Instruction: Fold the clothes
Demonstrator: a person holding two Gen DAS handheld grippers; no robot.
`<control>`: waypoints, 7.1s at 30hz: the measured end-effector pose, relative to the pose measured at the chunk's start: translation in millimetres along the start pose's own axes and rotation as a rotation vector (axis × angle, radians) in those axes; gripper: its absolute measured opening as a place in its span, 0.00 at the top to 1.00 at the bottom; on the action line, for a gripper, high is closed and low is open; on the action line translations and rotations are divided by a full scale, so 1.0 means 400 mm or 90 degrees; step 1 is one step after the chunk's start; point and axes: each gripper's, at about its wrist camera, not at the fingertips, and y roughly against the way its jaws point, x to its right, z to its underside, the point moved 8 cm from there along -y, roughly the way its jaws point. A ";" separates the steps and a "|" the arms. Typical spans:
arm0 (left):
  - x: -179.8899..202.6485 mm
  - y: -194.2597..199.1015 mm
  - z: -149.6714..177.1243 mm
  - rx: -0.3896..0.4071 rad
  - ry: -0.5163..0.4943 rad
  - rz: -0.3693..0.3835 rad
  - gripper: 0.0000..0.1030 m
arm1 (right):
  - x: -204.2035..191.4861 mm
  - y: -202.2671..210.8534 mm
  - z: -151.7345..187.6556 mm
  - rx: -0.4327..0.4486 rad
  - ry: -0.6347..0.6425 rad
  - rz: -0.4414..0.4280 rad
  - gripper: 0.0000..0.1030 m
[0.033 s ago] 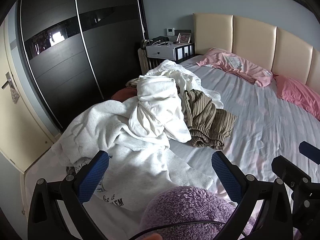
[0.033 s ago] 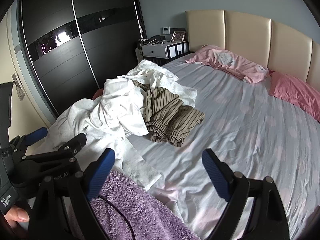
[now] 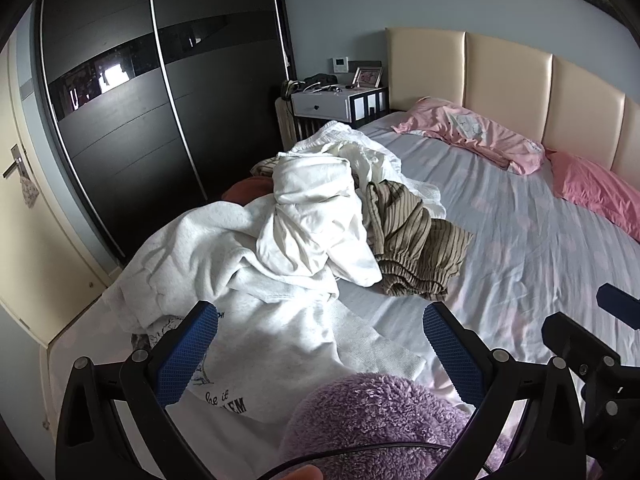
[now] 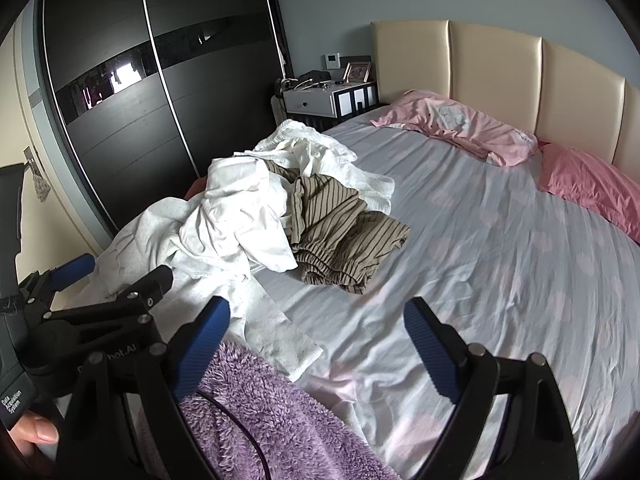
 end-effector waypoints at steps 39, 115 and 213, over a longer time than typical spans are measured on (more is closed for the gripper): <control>0.045 0.024 -0.023 0.033 -0.003 -0.019 0.00 | 0.043 0.008 -0.005 0.014 -0.020 0.002 0.14; -0.182 -0.524 -0.111 -0.093 0.135 0.058 0.27 | -0.177 -0.734 -0.165 -0.117 0.132 -0.245 0.90; 1.164 -0.320 0.001 -0.173 -0.472 0.399 0.38 | 1.116 0.129 0.373 -0.138 -0.252 0.275 0.82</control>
